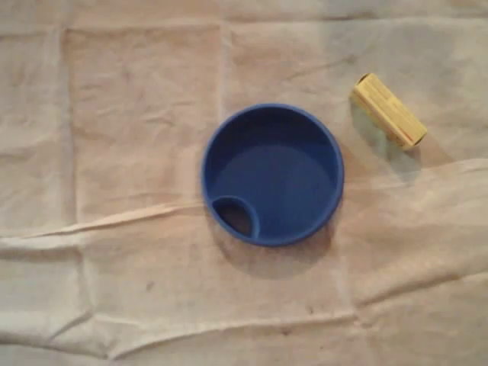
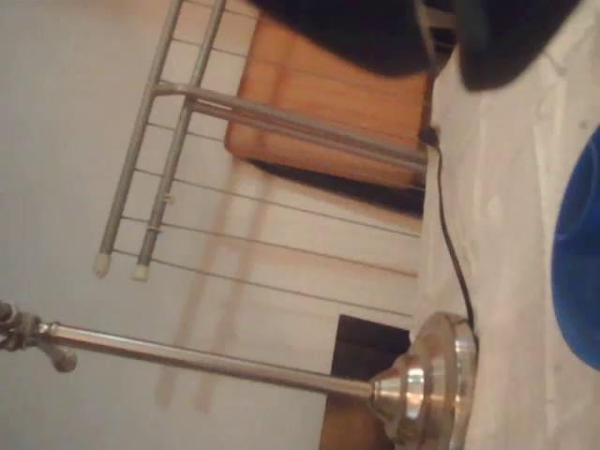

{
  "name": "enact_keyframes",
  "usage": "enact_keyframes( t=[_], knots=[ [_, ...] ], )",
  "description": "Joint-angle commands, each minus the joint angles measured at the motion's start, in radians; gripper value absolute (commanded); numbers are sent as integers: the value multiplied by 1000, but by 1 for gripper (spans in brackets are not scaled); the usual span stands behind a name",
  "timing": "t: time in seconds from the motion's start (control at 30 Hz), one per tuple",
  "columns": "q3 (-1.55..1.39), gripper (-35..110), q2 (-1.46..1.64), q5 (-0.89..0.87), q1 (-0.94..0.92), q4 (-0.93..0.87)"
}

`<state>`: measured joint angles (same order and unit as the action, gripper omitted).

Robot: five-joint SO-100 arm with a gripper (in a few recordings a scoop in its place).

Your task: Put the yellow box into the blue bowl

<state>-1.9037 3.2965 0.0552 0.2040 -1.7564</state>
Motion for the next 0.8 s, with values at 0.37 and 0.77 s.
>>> enact_keyframes(
  t=[0.37,0.77],
  knots=[
    [-8,0,15,-14,9,14],
    [9,0,-449,-224,2,63]
  ],
)
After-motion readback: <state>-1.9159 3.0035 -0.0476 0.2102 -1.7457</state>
